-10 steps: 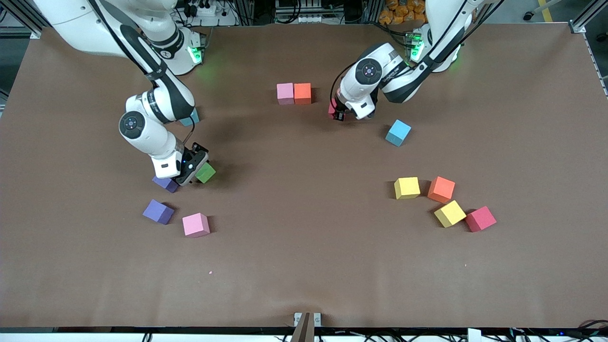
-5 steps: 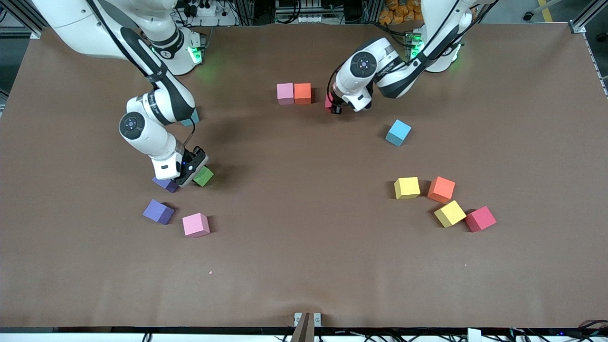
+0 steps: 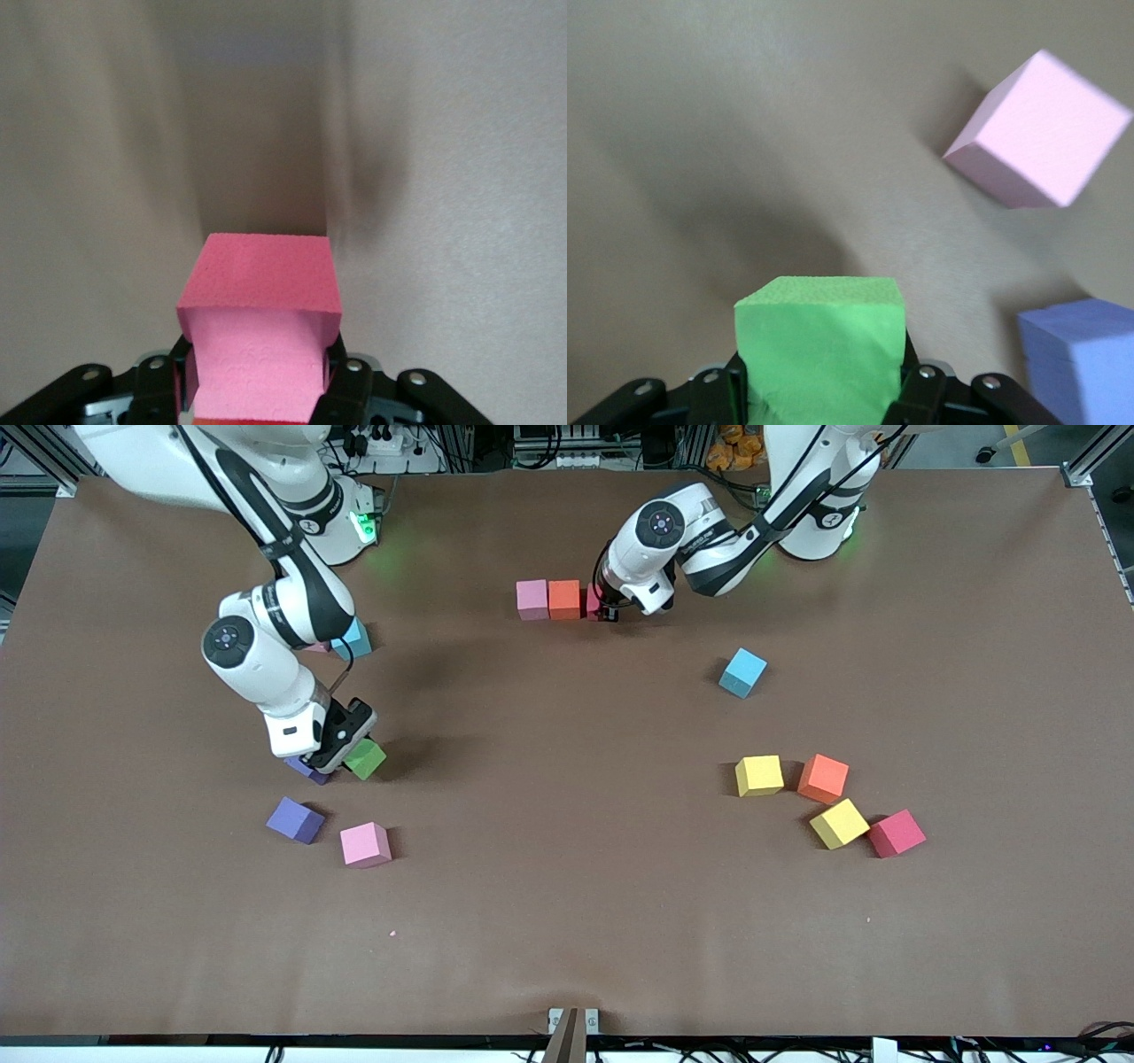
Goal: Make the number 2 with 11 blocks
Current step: 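Place magenta beside orange with the left gripper while the right gripper grasps green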
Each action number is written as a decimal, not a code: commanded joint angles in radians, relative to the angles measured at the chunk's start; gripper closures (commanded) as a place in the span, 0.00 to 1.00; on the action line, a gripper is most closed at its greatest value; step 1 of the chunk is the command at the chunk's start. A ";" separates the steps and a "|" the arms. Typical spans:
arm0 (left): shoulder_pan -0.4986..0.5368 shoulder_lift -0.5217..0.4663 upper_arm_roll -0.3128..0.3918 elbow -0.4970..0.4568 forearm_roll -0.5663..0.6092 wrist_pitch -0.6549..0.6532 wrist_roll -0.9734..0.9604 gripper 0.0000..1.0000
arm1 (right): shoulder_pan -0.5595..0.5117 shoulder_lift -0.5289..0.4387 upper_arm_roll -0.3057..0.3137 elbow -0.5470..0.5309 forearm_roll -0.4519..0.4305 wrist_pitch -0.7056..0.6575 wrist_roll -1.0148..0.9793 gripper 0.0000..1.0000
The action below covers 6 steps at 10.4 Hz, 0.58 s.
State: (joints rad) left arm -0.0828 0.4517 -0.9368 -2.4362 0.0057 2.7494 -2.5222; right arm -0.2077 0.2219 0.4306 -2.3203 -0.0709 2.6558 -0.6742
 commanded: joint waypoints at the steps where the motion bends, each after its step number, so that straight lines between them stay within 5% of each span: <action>1: -0.009 0.007 -0.002 -0.004 -0.029 0.029 -0.016 0.58 | 0.007 -0.107 0.007 -0.011 -0.017 -0.089 0.025 0.72; 6: -0.015 0.010 -0.002 0.000 -0.029 0.030 -0.023 0.58 | 0.008 -0.107 0.017 0.010 -0.007 -0.117 0.031 0.70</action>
State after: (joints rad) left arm -0.0883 0.4645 -0.9363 -2.4360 0.0054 2.7636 -2.5348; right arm -0.2026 0.1259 0.4399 -2.3155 -0.0709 2.5472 -0.6699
